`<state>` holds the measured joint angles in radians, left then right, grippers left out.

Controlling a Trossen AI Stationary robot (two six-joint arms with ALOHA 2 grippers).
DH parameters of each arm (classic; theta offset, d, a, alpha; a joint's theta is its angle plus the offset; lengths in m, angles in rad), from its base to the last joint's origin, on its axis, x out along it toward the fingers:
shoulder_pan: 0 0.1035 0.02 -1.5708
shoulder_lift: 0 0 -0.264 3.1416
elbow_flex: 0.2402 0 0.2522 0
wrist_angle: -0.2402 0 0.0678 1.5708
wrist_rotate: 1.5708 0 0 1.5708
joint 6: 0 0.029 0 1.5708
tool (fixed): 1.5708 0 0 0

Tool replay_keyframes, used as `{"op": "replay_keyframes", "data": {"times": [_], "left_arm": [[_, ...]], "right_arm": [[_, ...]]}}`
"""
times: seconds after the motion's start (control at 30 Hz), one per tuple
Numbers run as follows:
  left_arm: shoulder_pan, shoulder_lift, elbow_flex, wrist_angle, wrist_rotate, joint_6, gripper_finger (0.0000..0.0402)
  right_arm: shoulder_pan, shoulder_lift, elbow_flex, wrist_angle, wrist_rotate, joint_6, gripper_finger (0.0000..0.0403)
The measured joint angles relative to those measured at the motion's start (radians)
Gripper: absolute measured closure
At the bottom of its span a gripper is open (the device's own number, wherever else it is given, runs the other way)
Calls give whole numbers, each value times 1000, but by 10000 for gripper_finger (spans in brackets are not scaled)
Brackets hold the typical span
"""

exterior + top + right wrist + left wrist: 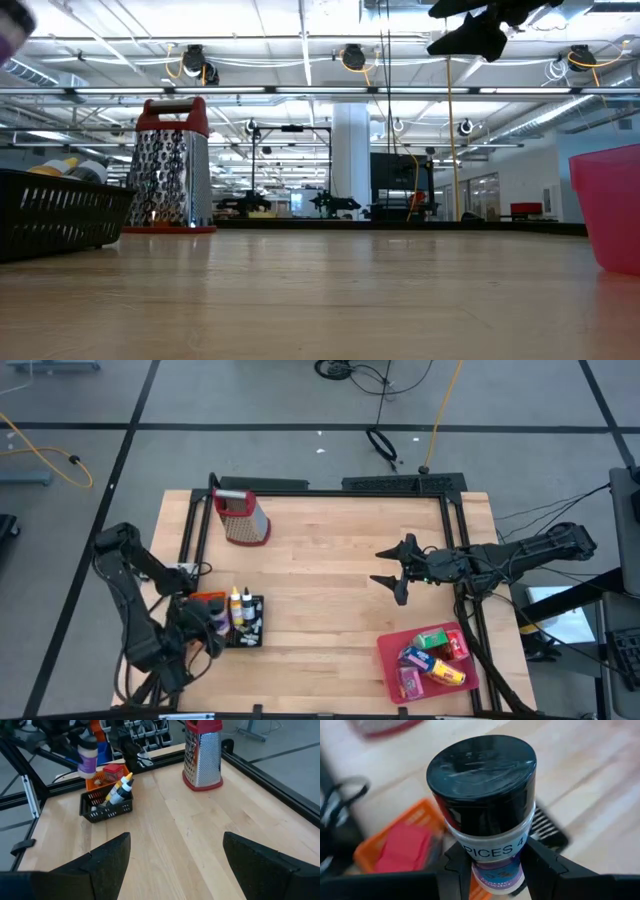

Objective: Pick & Place Kitchen Items
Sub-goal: Put the purple spice bottle into the orange bin

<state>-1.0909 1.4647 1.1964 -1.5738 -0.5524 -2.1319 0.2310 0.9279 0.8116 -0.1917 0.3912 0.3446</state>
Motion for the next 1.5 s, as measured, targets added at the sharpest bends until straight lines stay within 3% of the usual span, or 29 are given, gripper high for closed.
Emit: {"op": "replay_keyframes", "data": {"times": [0.2, 0.5, 0.93, 1.2, 1.5], "left_arm": [[-66, 0, -114, 2, 174, -194, 273], [-116, 0, -237, 74, 209, -285, 273], [-116, 0, -346, 76, 207, -276, 273], [-114, 0, -398, 86, 99, -280, 273], [-114, 6, -435, 126, 88, -283, 272]], "right_arm": [[0, 0, 0, -1, 0, 13, 94], [0, 5, 0, 1, 0, 40, 94], [0, 8, 0, 48, 4, 29, 94], [0, 8, 0, 46, 5, 23, 94], [0, 8, 0, 46, 5, 18, 94]]}}
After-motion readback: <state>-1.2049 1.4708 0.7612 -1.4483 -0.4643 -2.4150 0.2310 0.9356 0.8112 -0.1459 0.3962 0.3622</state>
